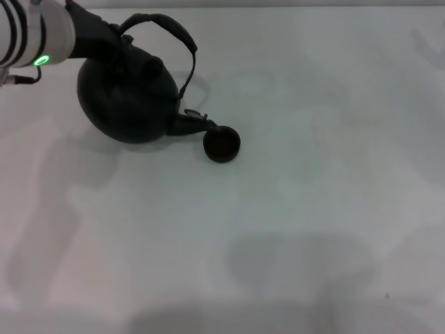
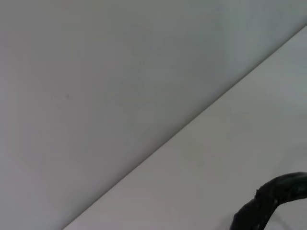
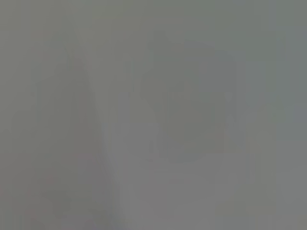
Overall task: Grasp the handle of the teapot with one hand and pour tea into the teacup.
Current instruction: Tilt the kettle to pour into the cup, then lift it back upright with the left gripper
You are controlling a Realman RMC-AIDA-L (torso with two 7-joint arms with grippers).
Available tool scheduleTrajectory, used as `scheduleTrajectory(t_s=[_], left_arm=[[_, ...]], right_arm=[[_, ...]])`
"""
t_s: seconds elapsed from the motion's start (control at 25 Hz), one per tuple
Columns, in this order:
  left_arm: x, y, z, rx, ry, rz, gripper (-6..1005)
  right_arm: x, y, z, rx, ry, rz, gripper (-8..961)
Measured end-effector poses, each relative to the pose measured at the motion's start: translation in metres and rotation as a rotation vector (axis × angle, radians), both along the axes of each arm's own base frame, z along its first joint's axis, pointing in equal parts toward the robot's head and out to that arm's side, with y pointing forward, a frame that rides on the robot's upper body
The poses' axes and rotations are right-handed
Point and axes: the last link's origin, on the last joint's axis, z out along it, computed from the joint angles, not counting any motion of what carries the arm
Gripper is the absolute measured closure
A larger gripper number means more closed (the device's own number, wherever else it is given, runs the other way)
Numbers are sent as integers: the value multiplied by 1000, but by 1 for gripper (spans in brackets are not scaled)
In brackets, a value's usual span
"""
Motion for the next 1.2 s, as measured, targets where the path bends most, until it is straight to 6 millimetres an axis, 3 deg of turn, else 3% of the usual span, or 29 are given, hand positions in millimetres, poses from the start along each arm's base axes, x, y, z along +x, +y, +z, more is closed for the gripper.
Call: scheduleTrajectory(t_s=[1.2], left_arm=[[18, 0, -6, -46, 107, -8, 844]], right_arm=[[4, 0, -3, 1, -3, -22, 96]])
